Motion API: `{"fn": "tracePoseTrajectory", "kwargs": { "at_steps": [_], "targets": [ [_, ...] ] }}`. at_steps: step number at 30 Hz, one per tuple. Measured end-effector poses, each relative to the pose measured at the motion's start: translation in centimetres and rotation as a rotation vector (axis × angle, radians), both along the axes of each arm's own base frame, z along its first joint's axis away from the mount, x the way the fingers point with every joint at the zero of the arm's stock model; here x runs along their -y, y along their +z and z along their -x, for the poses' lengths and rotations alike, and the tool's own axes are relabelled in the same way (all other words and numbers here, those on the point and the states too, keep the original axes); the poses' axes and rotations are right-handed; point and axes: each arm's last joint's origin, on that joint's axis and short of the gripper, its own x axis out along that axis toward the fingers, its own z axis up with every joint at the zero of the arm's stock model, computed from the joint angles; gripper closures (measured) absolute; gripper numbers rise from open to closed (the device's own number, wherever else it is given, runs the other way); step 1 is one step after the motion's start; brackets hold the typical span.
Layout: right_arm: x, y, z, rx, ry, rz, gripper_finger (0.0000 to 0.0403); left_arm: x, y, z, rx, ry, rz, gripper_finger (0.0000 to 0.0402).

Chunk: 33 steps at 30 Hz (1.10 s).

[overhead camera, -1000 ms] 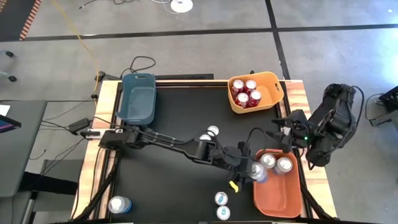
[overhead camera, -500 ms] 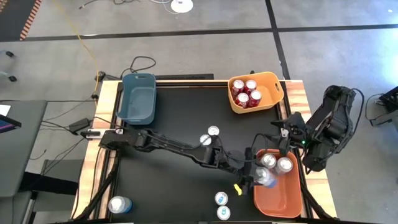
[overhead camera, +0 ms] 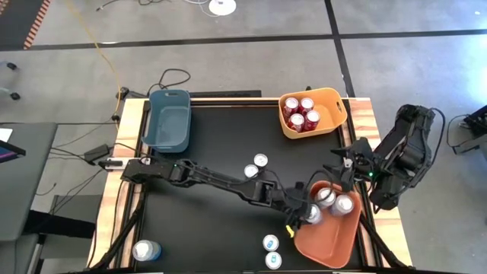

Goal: Sort soda cans
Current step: Put the top white soda can into the orange bin

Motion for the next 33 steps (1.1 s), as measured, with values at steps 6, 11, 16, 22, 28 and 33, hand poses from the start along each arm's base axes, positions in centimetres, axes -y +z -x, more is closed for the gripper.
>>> {"fn": "tracePoseTrajectory", "kwargs": {
  "at_steps": [6,11,16,22,28,33],
  "targets": [
    [-0.20,-0.10,-0.14,-0.006,0.000,0.007,0.0070,-0.10,0.20,0.30,-0.029,0.008,-0.029,0.0102],
    [-0.21,-0.10,-0.14,-0.006,0.000,0.007,0.0070,-0.14,-0.16,0.48,-0.068,0.004,-0.046,0.0101],
    [-0.21,-0.10,-0.14,-0.006,0.000,0.006,0.0070,-0.15,-0.29,0.56,-0.084,-0.003,-0.049,0.0093],
    [-0.29,-0.09,-0.19,-0.002,0.000,-0.005,0.0070,-0.09,-0.27,0.46,-0.071,-0.047,-0.042,0.0050],
    [-0.32,-0.08,-0.21,0.000,0.000,-0.008,0.0070,-0.56,-0.46,0.19,-0.060,-0.030,-0.039,0.0008],
    [-0.92,-0.36,-0.62,-0.015,0.011,0.041,0.0070,-0.86,-0.24,0.17,-0.050,0.012,-0.067,0.0004]
  ]
}}
